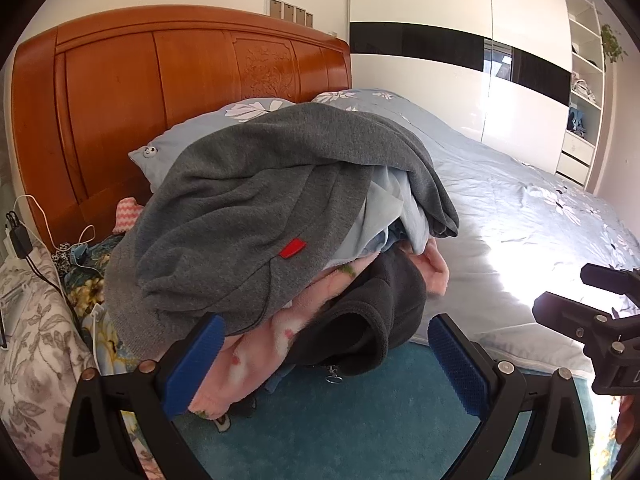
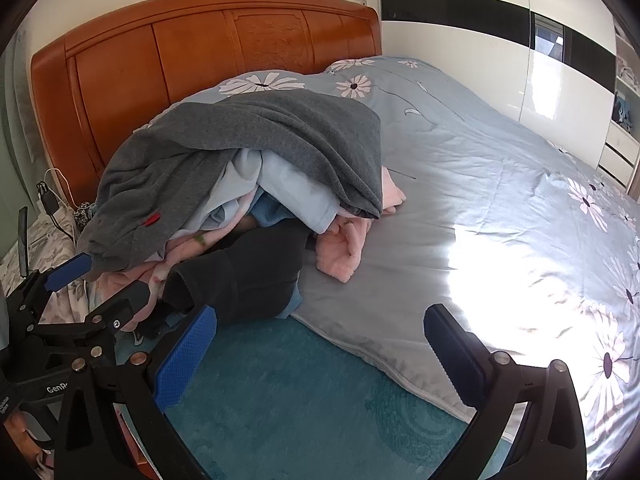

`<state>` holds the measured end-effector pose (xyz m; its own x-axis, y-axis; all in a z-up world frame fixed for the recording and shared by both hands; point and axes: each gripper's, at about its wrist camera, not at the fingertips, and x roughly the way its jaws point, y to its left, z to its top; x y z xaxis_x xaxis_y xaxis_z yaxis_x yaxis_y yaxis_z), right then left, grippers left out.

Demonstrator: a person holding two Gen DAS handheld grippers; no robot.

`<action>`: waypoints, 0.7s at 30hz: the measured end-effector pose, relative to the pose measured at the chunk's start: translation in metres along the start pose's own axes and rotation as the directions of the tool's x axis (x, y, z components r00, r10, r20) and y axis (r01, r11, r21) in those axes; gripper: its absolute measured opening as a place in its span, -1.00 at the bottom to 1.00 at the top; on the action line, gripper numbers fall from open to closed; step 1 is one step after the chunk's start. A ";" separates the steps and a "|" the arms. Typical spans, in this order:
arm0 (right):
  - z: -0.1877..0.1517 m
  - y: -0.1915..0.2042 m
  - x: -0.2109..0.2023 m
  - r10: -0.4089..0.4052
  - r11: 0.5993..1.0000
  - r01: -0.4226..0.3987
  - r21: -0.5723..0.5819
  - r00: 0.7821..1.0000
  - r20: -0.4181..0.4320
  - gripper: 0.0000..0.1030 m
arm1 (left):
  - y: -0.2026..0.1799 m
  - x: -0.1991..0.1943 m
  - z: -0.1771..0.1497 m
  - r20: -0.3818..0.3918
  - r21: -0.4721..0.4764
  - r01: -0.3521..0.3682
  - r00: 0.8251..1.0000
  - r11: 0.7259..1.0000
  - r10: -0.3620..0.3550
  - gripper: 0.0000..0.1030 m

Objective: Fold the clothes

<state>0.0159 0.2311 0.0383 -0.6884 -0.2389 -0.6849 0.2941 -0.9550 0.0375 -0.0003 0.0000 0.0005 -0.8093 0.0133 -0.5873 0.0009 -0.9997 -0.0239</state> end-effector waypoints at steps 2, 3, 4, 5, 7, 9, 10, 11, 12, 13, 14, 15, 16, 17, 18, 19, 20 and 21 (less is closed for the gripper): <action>-0.001 0.002 -0.003 0.001 1.000 -0.001 -0.003 1.000 0.011 1.00 | -0.001 -0.001 0.002 0.011 -0.001 0.009 1.000 1.000 -0.009 1.00; -0.004 0.002 -0.010 0.000 1.000 0.001 -0.010 1.000 0.025 1.00 | -0.002 -0.002 0.002 0.016 -0.001 0.010 1.000 1.000 -0.010 1.00; -0.003 0.001 -0.011 0.007 1.000 -0.007 -0.004 1.000 0.013 1.00 | -0.003 -0.003 0.003 0.020 0.000 0.008 1.000 1.000 -0.008 1.00; -0.002 0.001 -0.012 0.010 1.000 -0.010 0.000 1.000 0.007 1.00 | -0.004 -0.004 0.003 0.025 0.001 0.007 1.000 1.000 -0.007 1.00; 0.000 0.000 -0.015 0.013 1.000 -0.013 0.003 1.000 0.003 1.00 | -0.004 -0.010 0.004 0.044 0.002 0.012 0.999 1.000 -0.012 1.00; -0.001 0.003 -0.016 0.007 1.000 -0.007 -0.003 1.000 0.005 1.00 | -0.005 -0.018 0.004 0.054 0.009 0.015 0.998 1.000 -0.016 1.00; -0.002 0.004 -0.017 0.002 1.000 -0.002 -0.004 1.000 0.007 1.00 | -0.005 -0.021 0.006 0.053 0.012 0.020 0.998 1.000 -0.021 1.00; -0.002 0.004 -0.018 0.002 1.000 -0.002 -0.005 1.000 0.006 1.00 | -0.006 -0.022 0.009 0.048 0.015 0.025 0.999 1.000 -0.026 1.00; -0.002 0.004 -0.019 0.001 1.000 -0.001 -0.006 1.000 0.006 1.00 | -0.006 -0.023 0.013 0.043 0.018 0.031 0.999 0.999 -0.031 1.00; -0.003 0.004 -0.019 0.001 1.000 0.000 -0.007 1.000 0.005 1.00 | -0.007 -0.024 0.014 0.040 0.020 0.034 0.999 0.999 -0.035 1.00; -0.003 0.004 -0.019 0.001 1.000 -0.001 -0.007 1.000 0.006 1.00 | -0.008 -0.024 0.014 0.038 0.022 0.036 0.999 0.999 -0.037 1.00; -0.003 0.004 -0.020 0.002 1.000 -0.002 -0.007 1.000 0.007 1.00 | -0.008 -0.024 0.014 0.035 0.021 0.041 0.999 0.999 -0.042 1.00; -0.003 0.005 -0.021 0.002 1.000 -0.002 -0.009 1.000 0.007 1.00 | -0.008 -0.025 0.014 0.031 0.018 0.047 0.998 0.999 -0.048 1.00; -0.003 0.006 -0.022 0.002 1.000 -0.002 -0.011 1.000 0.007 1.00 | -0.008 -0.025 0.014 0.027 0.012 0.054 0.998 0.998 -0.055 1.00; -0.003 0.007 -0.024 0.000 1.000 0.000 -0.013 1.000 0.009 1.00 | -0.007 -0.025 0.014 0.022 0.005 0.059 0.998 0.998 -0.059 1.00; -0.003 0.009 -0.025 -0.001 1.000 0.001 -0.015 1.000 0.012 1.00 | -0.007 -0.025 0.013 0.017 0.000 0.061 0.998 0.998 -0.061 1.00; -0.003 0.009 -0.026 0.000 1.000 0.000 -0.016 1.000 0.014 1.00 | -0.006 -0.025 0.013 0.015 -0.004 0.062 0.998 0.998 -0.061 1.00; -0.003 0.009 -0.027 0.003 1.000 -0.003 -0.017 1.000 0.015 1.00 | -0.005 -0.025 0.013 0.014 -0.007 0.060 0.998 0.998 -0.060 1.00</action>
<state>0.0394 0.2295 0.0553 -0.6977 -0.2444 -0.6734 0.3071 -0.9513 0.0272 0.0124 0.0047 0.0257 -0.8161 0.0732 -0.5733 -0.0439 -0.9969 -0.0648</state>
